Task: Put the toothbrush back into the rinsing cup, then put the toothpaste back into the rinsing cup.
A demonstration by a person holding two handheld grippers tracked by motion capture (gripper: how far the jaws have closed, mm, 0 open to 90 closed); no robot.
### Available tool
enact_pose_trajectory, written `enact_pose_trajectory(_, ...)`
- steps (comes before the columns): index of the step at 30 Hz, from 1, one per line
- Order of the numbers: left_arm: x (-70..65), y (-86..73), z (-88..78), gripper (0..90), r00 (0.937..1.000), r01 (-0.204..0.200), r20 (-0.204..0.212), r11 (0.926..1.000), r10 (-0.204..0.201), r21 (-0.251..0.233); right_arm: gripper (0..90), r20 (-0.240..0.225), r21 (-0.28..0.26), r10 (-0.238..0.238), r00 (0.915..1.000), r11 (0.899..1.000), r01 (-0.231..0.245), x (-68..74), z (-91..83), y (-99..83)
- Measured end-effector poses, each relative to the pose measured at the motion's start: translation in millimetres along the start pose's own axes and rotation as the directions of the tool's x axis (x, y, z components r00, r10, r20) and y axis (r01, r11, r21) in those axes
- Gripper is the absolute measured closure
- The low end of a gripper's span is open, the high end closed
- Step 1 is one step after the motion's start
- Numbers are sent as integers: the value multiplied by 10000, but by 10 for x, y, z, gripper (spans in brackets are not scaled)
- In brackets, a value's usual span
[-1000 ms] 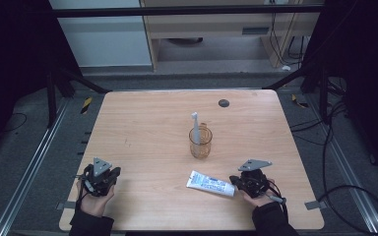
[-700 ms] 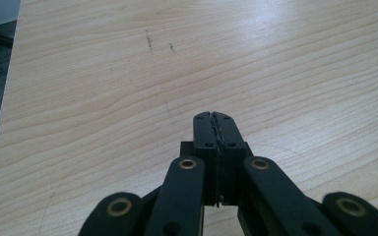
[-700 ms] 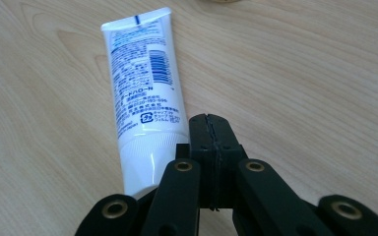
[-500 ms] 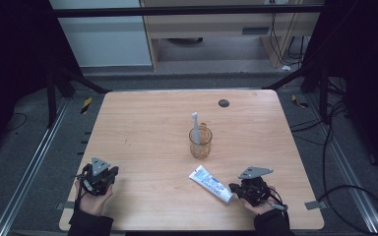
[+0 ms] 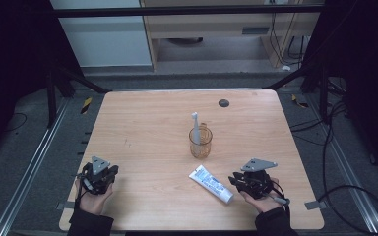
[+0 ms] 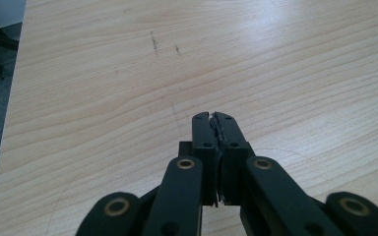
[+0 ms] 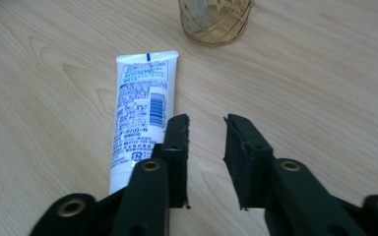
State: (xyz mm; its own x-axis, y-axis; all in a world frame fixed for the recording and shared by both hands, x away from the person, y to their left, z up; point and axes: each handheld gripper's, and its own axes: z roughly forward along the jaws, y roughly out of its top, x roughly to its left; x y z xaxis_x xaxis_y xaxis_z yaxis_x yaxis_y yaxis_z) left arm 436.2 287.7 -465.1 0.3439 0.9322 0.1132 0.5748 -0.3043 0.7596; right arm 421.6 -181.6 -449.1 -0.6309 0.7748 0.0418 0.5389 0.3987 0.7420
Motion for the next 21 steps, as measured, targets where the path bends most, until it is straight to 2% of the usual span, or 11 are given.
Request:
enact_pose_trajectory(6,15,-1,6,864,10000,23,-10,10000,-23,27,535,126,-11,-249,9996,9997,249,36,-27,97)
enact_pose_trajectory(14,7,-1,17,859,10000,-26,5,10000,26,82,361,-177,562,-274,9995,9980,284,87,32,230)
enact_pose_trajectory(21,18,-4,20,849,10000,13,-3,9999,-13,102,293,-305,1107,-628,9976,9917,658,151,157,309)
